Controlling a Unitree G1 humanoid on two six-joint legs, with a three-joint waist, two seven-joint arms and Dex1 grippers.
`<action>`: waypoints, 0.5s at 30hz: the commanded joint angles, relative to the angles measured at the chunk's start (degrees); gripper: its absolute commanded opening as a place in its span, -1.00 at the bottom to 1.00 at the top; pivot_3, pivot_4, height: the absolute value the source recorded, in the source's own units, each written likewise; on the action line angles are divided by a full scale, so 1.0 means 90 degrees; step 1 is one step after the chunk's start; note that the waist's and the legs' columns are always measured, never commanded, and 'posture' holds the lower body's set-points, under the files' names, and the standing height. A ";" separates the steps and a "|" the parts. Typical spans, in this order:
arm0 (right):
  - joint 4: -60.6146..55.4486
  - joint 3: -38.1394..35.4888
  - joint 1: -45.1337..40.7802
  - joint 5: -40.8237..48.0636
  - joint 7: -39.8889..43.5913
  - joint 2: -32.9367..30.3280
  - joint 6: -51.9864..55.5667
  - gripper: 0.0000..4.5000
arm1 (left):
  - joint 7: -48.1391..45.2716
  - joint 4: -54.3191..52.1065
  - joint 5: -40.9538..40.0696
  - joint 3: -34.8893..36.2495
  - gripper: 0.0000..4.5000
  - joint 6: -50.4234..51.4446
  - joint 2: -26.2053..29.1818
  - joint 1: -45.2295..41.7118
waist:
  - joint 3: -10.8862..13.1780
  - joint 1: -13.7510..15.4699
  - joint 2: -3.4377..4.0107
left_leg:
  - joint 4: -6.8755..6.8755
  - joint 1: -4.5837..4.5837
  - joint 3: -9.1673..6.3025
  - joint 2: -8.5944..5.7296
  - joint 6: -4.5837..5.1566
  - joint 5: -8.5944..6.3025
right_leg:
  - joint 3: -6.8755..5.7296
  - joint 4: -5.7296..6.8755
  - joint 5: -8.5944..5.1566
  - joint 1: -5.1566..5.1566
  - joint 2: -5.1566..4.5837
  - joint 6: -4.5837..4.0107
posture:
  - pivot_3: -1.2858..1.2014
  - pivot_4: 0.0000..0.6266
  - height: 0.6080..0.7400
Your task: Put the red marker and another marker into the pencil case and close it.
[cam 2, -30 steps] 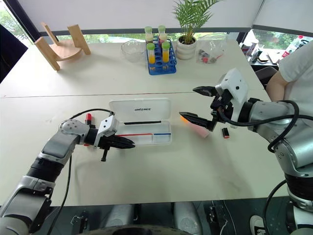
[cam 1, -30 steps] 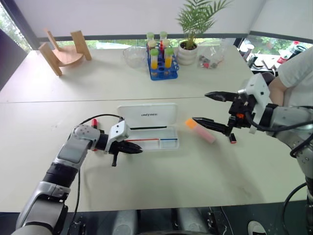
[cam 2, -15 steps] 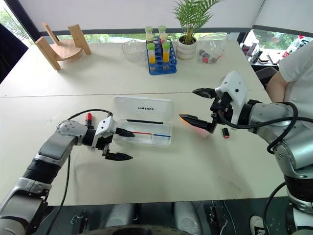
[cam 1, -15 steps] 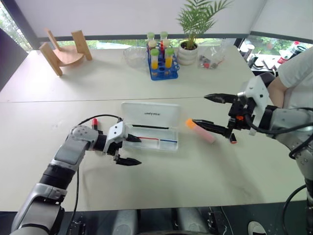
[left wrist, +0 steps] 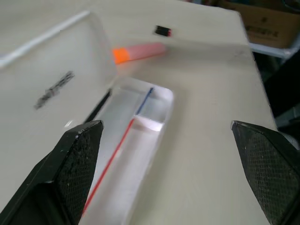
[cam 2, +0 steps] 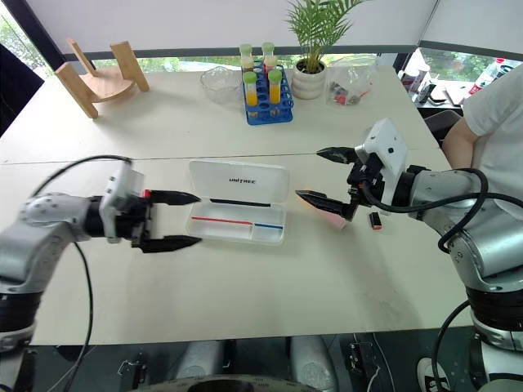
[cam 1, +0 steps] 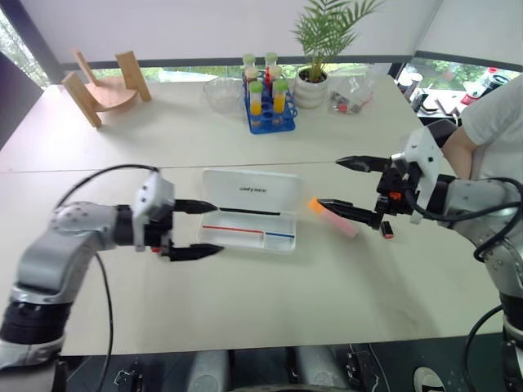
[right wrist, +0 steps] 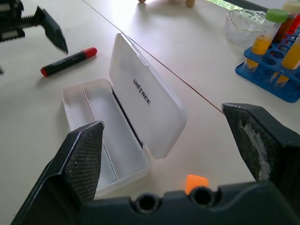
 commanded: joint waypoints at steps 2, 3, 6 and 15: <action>-0.0089 -0.0211 -0.0131 0.0043 0.0092 -0.0070 -0.0062 1.00 | 0.1577 0.0263 0.0286 0.0892 0.99 0.1074 0.0283 0.0245 | 0.0000 0.0002 0.0000 | 0.0000 0.0000 0.0000 0.0000 0.0000 0.0000 | 0.0000 0.0000 0.0000 0.0000 -0.0001 0.0000 | 0.03 -0.52 1.00; -0.0094 -0.0226 -0.0151 0.0052 0.0097 -0.0084 -0.0045 1.00 | 0.2256 0.0223 0.0407 0.1030 0.99 0.1564 0.0109 0.0319 | 0.0000 0.0002 0.0002 | 0.0000 0.0000 0.0001 -0.0001 0.0000 0.0000 | 0.0001 -0.0001 0.0000 0.0001 -0.0003 0.0000 | 0.03 -0.52 1.00; -0.0121 -0.0221 -0.0206 0.0067 0.0082 -0.0076 0.0008 1.00 | 0.3610 -0.0078 0.0602 0.1108 0.99 0.2479 -0.0483 0.0445 | 0.0003 0.0017 -0.0003 | 0.0000 -0.0001 0.0000 -0.0003 0.0000 0.0000 | 0.0001 -0.0001 0.0000 0.0002 -0.0006 0.0001 | 0.03 -0.52 1.00; -0.0585 -0.0680 -0.0213 0.1031 0.0830 -0.0714 0.0702 1.00 | 0.5867 -0.0113 0.0874 0.1370 0.99 0.3706 -0.2419 0.0250 | 0.0005 0.0047 -0.0007 | 0.0022 -0.0002 -0.0005 -0.0006 -0.0001 0.0000 | -0.0002 0.0021 0.0001 0.0005 -0.0011 0.0002 | 0.03 -0.52 1.00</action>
